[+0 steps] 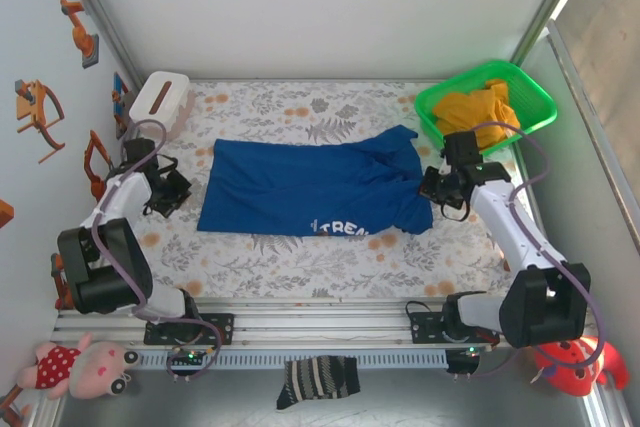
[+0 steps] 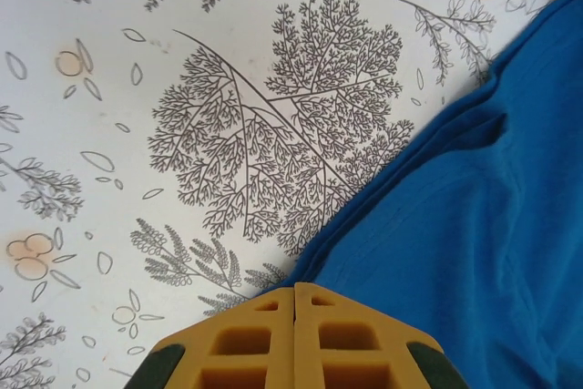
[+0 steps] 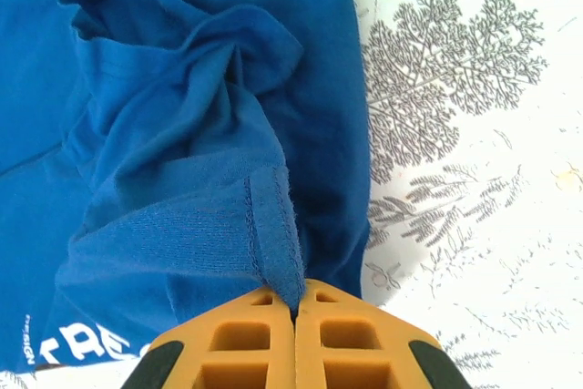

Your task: Fold the inside-out t-shirt

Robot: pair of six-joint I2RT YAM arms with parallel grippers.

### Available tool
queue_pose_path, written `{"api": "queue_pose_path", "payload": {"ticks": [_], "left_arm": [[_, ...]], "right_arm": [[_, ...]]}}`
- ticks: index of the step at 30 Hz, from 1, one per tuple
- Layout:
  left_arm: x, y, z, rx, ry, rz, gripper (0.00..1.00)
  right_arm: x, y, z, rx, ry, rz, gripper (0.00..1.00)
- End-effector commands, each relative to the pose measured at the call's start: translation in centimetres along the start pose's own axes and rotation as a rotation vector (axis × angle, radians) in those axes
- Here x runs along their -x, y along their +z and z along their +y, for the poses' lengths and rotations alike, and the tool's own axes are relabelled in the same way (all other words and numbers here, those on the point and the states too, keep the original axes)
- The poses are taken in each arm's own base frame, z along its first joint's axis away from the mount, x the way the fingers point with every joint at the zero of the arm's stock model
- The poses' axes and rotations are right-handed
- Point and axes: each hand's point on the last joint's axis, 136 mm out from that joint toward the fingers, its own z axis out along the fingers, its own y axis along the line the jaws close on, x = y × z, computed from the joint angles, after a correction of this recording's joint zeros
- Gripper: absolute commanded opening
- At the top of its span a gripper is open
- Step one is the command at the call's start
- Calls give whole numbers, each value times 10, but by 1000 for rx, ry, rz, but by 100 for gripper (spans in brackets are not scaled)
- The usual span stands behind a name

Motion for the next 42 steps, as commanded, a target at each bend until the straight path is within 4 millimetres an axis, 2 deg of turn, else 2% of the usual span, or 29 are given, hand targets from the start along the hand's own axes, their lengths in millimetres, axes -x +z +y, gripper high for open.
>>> {"api": "queue_pose_path", "payload": {"ticks": [1,2,3,5,8,12,16,22,30,32,33,34,36,37,39,42], "left_arm": [[-19,-5,6,-36,-20,54,0],[-24,-7,5,-51,-28,66,0],[-30,-7,5,-64,-39,80,6],[-42,-6,5,-82,-55,103,31],[-58,-4,7,-74,-39,116,50],[-68,4,12,-29,-22,128,62],[-71,14,10,0,-8,137,64],[-72,28,8,47,19,160,63],[-80,41,20,99,2,176,61],[-79,44,21,108,3,174,51],[-79,46,21,110,5,173,40],[-78,48,20,107,9,172,25],[-76,50,20,110,18,168,5],[-76,51,20,112,20,168,0],[-72,49,17,107,36,160,0],[-58,32,8,92,62,106,0]], "right_arm": [[-19,-8,-12,-24,1,32,0],[-24,-7,-15,-27,7,39,0],[-28,-6,-17,-29,14,45,0],[-38,-1,-19,-17,25,61,0],[-48,7,-21,-3,38,81,0],[-52,12,-22,1,43,91,0],[-51,13,-21,8,46,92,0],[-50,15,-18,19,50,93,0],[-47,13,-15,31,52,85,0],[-46,12,-14,33,51,82,0],[-46,11,-14,33,48,80,0],[-46,11,-14,33,49,79,0],[-45,11,-14,34,50,78,0],[-45,11,-14,32,51,80,0],[-44,11,-14,32,48,78,0],[-40,8,-14,18,35,69,0]]}}
